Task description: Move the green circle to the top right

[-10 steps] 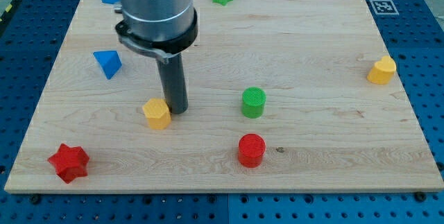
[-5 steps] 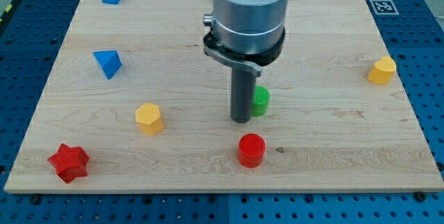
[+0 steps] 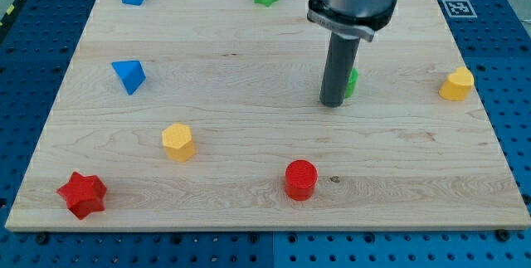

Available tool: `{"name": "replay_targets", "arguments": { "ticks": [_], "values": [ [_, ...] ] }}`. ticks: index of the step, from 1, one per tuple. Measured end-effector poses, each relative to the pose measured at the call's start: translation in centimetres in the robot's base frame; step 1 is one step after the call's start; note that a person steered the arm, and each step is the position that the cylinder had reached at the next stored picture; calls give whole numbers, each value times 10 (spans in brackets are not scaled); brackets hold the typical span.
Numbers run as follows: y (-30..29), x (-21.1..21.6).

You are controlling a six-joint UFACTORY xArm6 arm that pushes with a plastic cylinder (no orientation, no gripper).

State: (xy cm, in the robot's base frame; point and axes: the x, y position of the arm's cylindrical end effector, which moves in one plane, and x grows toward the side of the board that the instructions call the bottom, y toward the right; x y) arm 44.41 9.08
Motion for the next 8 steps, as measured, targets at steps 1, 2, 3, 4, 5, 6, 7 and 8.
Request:
{"name": "replay_targets", "arguments": {
  "ticks": [1,2,3,4,5,6,7,8],
  "values": [
    [13,-22],
    [29,-45],
    [46,-71],
    [64,-94],
    [85,-111],
    [107,-123],
    [122,-128],
    [133,-128]
  ]
}}
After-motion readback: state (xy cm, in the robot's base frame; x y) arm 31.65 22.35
